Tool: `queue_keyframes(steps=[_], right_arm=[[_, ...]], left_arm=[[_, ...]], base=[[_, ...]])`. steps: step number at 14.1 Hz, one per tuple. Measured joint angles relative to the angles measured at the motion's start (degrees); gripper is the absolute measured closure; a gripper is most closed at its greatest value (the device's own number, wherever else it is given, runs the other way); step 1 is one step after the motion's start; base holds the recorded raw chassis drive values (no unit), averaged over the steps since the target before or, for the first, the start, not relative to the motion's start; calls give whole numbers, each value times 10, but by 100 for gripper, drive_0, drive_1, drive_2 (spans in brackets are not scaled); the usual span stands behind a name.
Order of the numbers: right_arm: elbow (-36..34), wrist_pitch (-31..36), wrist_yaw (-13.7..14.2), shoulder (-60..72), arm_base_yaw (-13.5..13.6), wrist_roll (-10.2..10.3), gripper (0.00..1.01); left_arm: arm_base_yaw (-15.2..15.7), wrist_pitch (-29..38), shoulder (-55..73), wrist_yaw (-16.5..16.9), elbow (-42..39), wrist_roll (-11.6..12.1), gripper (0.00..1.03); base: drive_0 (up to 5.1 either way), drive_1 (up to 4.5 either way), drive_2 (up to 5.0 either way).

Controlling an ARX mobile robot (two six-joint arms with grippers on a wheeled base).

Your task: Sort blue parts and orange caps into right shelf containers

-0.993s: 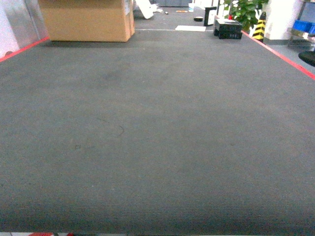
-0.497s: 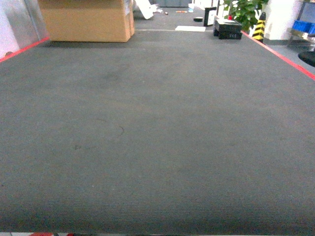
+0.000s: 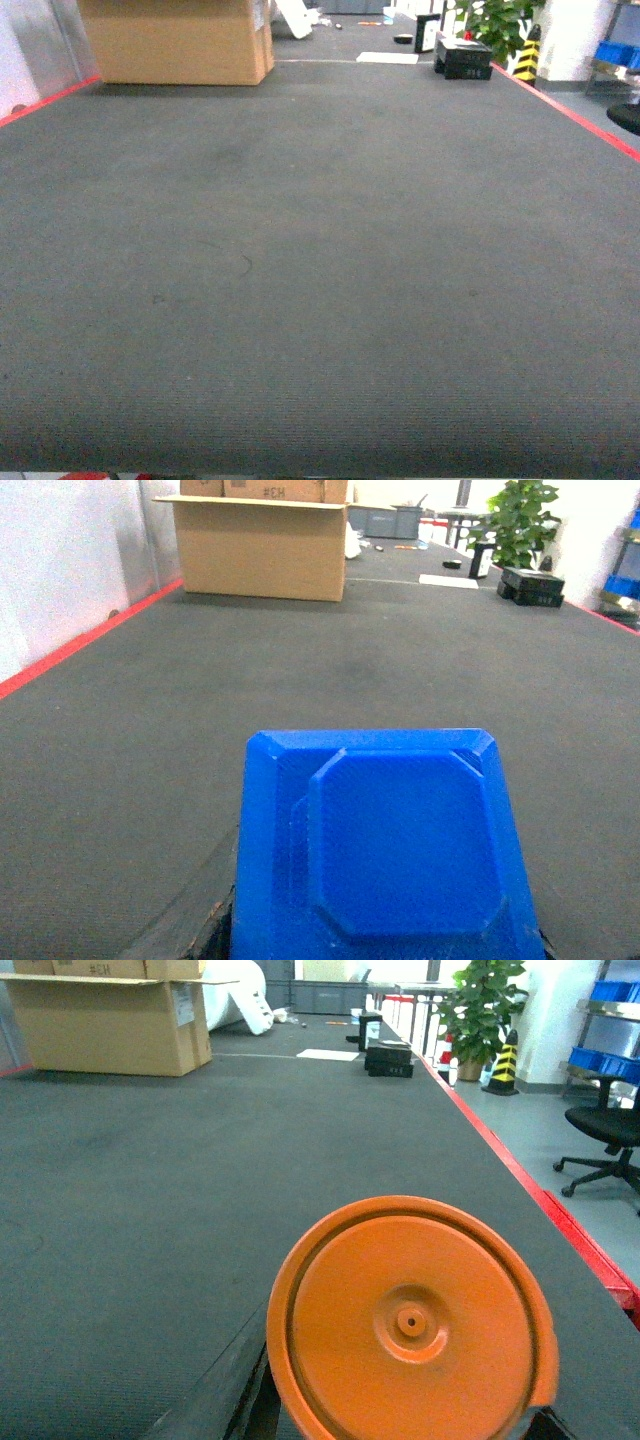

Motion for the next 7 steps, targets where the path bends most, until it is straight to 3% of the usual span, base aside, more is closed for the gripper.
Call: queue_keyframes(steps=[3, 7], right_arm=[[0, 0, 0, 0, 0, 0, 57], [0, 0, 0, 0, 0, 0, 57]], left_arm=[[0, 0, 0, 0, 0, 0, 59], [0, 0, 0, -1, 0, 0, 59]], base=[[-20, -20, -20], [-175, -175, -175]])
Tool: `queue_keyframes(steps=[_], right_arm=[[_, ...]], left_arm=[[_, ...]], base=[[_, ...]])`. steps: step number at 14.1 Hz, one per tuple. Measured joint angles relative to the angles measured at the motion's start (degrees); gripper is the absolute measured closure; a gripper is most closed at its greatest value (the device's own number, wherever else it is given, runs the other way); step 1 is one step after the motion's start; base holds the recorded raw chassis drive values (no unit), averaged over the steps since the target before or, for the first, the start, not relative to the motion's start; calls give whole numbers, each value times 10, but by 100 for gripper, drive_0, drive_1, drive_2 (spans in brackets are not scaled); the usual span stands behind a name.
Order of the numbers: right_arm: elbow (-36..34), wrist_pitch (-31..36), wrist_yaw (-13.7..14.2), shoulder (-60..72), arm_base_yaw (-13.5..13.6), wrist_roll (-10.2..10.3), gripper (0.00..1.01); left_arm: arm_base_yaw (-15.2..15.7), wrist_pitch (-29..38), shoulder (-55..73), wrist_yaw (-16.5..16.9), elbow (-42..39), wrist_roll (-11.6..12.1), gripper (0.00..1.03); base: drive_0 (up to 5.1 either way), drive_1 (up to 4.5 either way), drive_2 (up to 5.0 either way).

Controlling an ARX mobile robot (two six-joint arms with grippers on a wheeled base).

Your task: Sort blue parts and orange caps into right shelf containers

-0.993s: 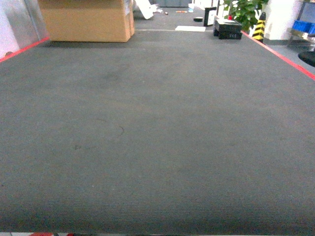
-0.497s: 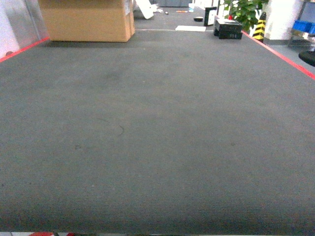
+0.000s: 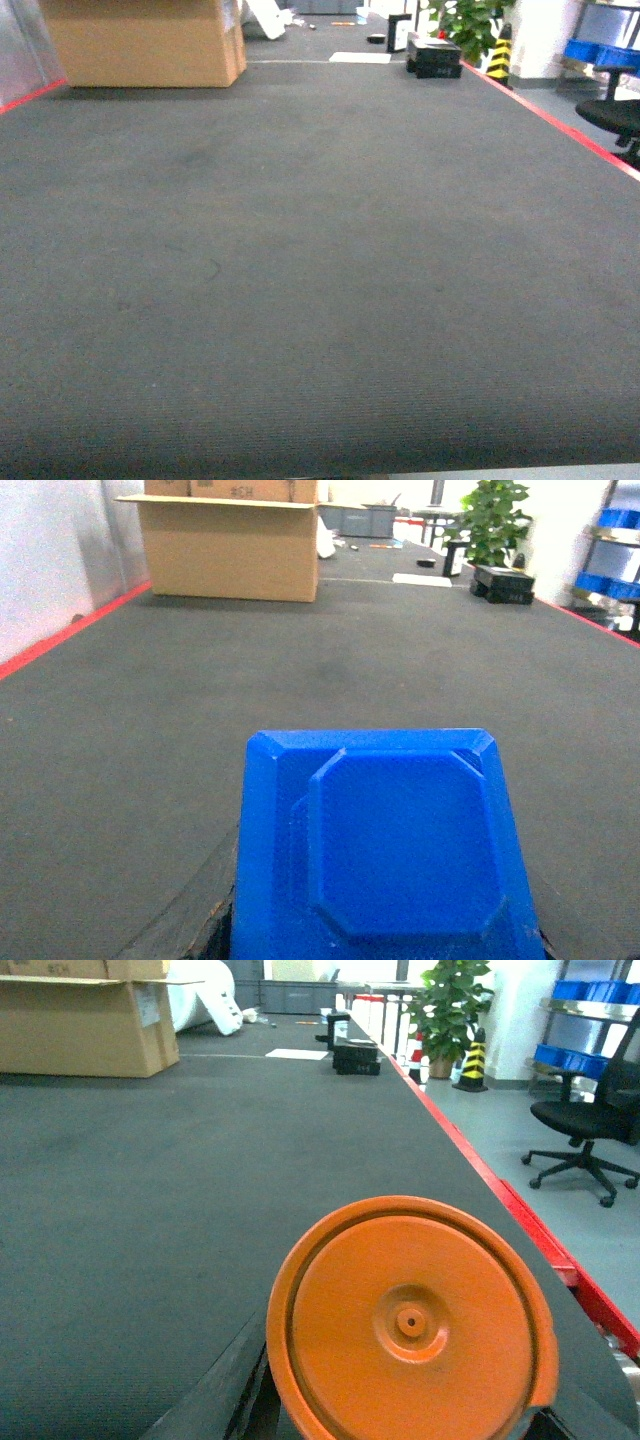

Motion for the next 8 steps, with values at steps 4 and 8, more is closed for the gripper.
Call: queue_keyframes(steps=[4, 8], right_arm=[[0, 0, 0, 0, 0, 0, 57], [0, 0, 0, 0, 0, 0, 57]], left_arm=[[0, 0, 0, 0, 0, 0, 59], [0, 0, 0, 0, 0, 0, 59]], base=[[-158, -158, -158], [-156, -156, -156]])
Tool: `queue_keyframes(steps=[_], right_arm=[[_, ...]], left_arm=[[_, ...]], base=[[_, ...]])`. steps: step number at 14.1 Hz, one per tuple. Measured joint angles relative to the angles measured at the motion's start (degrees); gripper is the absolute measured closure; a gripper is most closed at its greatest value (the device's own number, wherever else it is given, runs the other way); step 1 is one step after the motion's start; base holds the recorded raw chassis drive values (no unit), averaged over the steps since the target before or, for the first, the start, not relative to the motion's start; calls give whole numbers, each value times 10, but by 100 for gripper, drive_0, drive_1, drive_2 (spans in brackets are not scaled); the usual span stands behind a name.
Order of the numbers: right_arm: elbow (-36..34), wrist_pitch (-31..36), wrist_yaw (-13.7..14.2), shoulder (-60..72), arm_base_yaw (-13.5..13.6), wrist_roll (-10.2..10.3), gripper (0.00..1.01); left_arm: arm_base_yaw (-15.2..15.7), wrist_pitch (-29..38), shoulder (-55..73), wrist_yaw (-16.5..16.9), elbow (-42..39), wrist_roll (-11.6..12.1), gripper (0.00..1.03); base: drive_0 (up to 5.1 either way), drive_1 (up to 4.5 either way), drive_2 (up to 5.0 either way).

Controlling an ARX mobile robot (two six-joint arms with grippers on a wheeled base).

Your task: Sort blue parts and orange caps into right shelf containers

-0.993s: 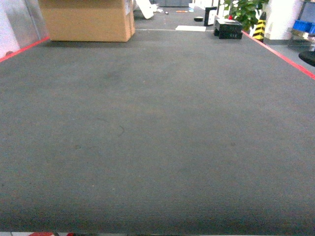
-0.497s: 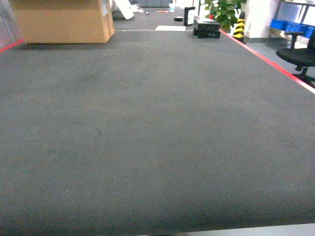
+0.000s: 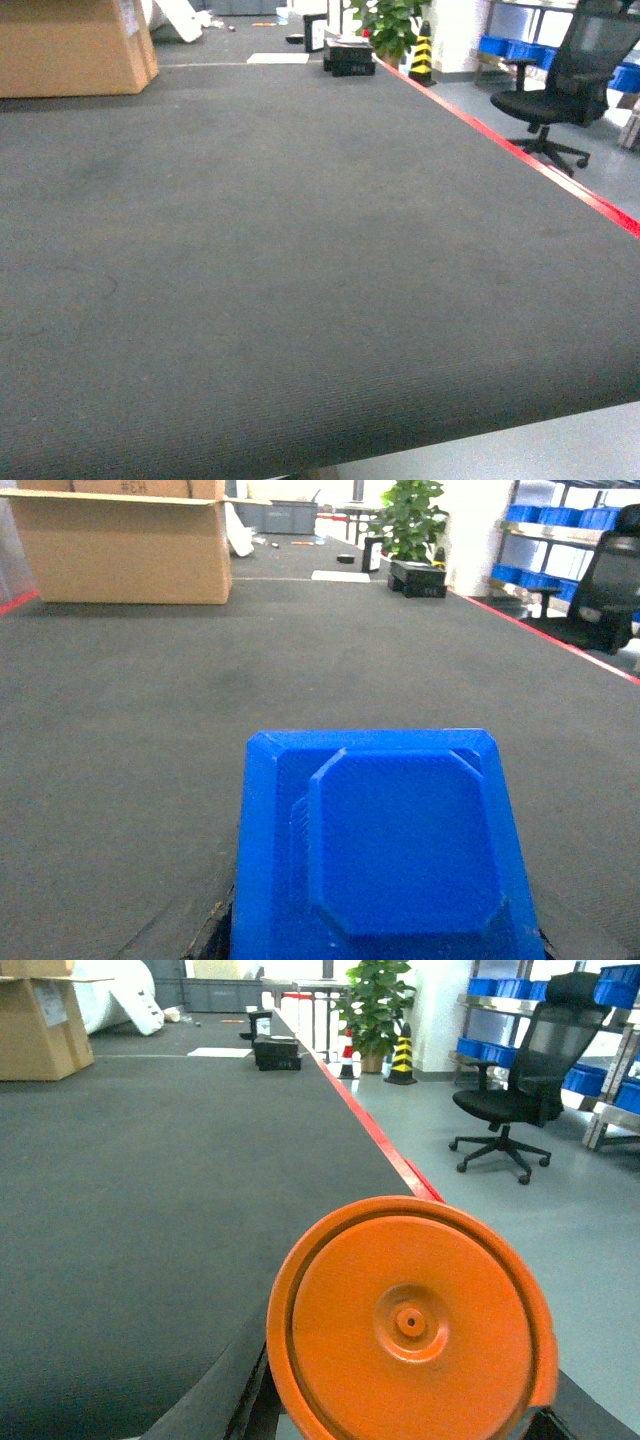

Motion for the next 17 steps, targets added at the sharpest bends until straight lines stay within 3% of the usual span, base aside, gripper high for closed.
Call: queue_keyframes(steps=[17], right_arm=[[0, 0, 0, 0, 0, 0, 57]], left_arm=[[0, 0, 0, 0, 0, 0, 59]], base=[[-153, -153, -153]])
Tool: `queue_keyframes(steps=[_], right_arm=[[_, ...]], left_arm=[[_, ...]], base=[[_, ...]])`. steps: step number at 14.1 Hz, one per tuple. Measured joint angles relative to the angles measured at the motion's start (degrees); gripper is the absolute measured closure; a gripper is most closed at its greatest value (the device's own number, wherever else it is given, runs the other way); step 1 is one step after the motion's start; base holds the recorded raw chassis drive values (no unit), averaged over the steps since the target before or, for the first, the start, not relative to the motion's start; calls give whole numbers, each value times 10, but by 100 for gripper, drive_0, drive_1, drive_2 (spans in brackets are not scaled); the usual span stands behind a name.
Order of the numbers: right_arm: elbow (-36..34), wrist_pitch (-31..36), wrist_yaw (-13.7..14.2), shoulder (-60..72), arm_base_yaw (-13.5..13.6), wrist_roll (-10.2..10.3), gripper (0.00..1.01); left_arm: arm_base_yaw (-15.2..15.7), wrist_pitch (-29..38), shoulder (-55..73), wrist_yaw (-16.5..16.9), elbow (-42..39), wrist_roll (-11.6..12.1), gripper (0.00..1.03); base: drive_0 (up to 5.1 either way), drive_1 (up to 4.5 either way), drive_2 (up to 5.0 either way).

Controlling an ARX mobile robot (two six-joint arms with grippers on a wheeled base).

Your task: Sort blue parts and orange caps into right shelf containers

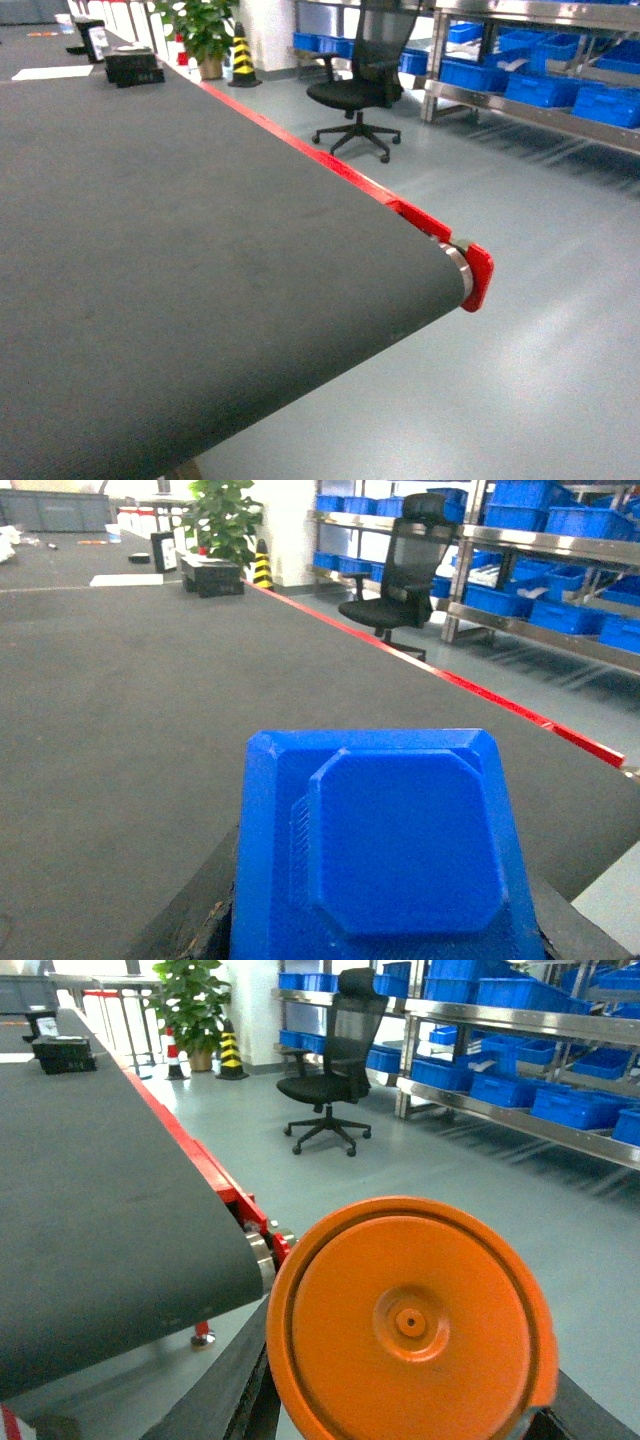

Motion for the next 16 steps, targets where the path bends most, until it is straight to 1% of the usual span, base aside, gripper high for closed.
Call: queue_keyframes(steps=[16], right_arm=[[0, 0, 0, 0, 0, 0, 57]], left_arm=[[0, 0, 0, 0, 0, 0, 59]], base=[[-156, -156, -156]])
